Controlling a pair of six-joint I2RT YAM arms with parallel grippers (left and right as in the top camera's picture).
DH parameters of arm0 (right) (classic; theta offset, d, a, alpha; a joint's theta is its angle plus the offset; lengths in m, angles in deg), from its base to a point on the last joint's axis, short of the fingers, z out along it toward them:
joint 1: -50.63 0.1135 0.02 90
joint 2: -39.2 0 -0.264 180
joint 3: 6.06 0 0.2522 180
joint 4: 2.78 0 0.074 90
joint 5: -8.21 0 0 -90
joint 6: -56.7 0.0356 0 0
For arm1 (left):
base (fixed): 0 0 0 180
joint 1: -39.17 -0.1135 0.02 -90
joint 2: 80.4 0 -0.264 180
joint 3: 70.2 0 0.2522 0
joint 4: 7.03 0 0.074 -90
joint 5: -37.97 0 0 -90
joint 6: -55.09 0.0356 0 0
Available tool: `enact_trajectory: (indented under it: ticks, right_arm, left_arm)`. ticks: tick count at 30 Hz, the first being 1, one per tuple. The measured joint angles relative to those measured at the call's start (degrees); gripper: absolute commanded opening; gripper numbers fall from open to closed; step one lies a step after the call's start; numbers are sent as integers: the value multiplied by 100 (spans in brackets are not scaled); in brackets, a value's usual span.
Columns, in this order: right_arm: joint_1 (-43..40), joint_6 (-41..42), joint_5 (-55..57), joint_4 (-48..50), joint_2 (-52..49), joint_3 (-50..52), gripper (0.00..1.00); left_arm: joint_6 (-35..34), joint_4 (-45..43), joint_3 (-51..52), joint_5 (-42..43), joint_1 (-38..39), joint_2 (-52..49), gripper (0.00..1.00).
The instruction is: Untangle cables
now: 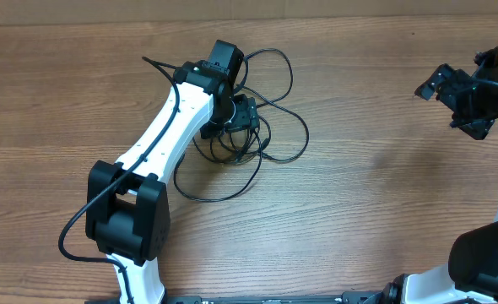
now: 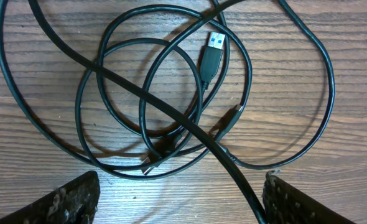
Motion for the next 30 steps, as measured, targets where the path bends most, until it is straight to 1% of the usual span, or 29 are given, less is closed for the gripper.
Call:
enact_trajectory:
  ticks: [12, 16, 18, 30]
  right_arm:
    - [0, 0, -2, 0, 0, 0, 100]
    - [0, 0, 0, -2, 0, 0, 100]
    - [0, -2, 0, 0, -2, 0, 100]
    - [0, -4, 0, 0, 0, 0, 100]
  left_arm:
    - [0, 9, 0, 0, 0, 0, 84]
    - [2, 52, 0, 0, -2, 0, 96]
    - [-2, 55, 0, -2, -2, 0, 100]
    - [-20, 39, 0, 0, -2, 0, 100]
